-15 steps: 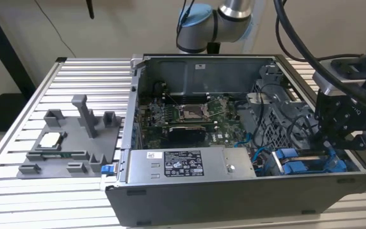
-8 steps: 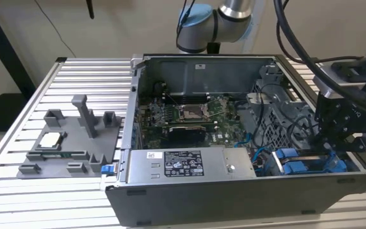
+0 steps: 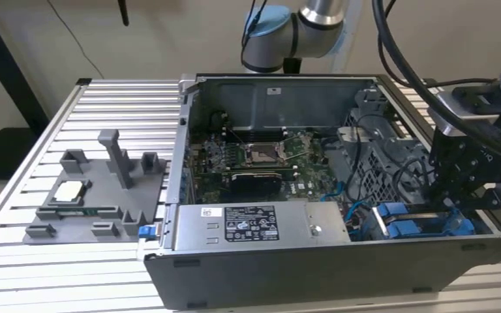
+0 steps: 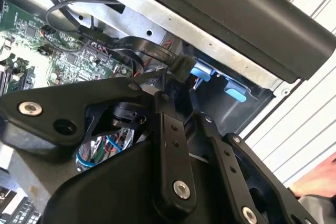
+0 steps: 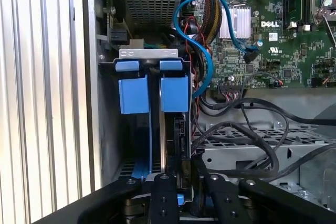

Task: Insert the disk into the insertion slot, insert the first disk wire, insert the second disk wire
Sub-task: 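Insert the first disk wire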

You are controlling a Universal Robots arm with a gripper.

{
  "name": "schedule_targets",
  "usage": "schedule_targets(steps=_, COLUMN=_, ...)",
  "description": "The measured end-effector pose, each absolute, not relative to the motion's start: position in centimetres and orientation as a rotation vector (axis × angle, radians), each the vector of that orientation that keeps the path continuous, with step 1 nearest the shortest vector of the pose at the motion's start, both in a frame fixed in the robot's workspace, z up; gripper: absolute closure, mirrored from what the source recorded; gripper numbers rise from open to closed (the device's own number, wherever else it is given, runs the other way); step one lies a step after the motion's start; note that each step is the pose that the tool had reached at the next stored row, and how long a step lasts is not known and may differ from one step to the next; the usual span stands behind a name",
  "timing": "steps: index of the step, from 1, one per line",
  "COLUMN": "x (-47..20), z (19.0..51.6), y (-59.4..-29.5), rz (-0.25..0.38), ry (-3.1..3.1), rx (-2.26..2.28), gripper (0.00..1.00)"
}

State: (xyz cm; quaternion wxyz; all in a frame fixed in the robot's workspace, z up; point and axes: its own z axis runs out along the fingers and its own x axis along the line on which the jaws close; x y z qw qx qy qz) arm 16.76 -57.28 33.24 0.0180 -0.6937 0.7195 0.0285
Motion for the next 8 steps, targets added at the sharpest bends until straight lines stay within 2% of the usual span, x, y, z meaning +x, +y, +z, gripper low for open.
schedule_targets(steps=1, x=16.8, z=33.2, y=-57.3, rz=0.089, ry=2.235, rx=-2.155, gripper=0.73)
schedule_targets(steps=8, x=16.7, z=34.3, y=-57.3, rz=0.09, ry=2.235, rx=-2.155, gripper=0.73)
